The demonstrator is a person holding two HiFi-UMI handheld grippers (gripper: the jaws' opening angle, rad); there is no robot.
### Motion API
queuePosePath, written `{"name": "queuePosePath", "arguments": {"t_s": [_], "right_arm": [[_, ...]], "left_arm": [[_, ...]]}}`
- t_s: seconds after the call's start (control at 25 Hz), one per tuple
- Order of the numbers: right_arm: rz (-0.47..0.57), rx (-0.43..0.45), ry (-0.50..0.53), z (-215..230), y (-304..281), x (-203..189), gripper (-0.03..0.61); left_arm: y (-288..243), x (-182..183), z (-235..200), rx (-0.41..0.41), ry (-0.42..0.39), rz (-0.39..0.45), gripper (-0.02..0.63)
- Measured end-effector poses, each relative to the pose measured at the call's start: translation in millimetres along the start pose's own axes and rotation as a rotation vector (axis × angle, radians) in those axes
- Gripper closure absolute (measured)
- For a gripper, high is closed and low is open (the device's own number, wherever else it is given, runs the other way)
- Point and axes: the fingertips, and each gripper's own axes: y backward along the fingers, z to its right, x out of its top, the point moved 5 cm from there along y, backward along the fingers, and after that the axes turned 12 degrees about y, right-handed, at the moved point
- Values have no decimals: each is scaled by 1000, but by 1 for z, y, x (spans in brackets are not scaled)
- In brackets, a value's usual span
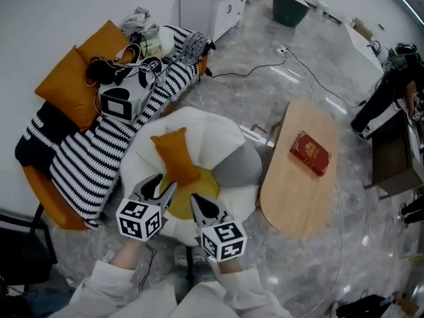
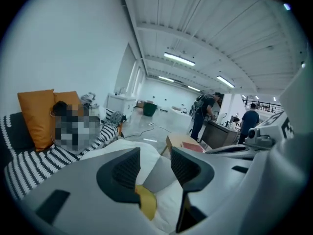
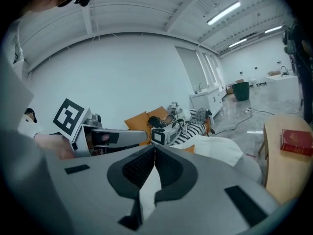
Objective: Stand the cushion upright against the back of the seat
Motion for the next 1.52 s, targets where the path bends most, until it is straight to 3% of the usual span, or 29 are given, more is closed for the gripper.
{"name": "queuePosePath", "arguments": {"t_s": [0.16, 0.32, 0.48, 0.68, 0.8, 1.04, 1.36, 1.52], "right_arm": [[23, 39, 65, -19, 28, 25, 566], [53, 52, 118, -36, 41, 44, 566], [71, 76, 147, -53, 45, 56, 566], [82, 93, 189, -64, 56, 60, 566], [88, 95, 209, -65, 62, 65, 566], [92, 89, 253, -63, 71, 69, 566], [46, 72, 239, -61, 74, 53, 566], [61, 74, 218, -61, 76, 52, 566]], "left_arm": [[28, -1, 34, -52, -63, -25, 425], [54, 0, 55, -48, -99, -3, 457], [74, 3, 65, -39, -66, 48, 542], [94, -10, 78, -52, -50, 44, 586], [102, -12, 76, -78, 1, 47, 606], [106, -10, 77, -123, 27, 63, 606], [97, -23, 77, -92, 49, 30, 606], [97, -28, 79, -129, 80, 21, 606]]}}
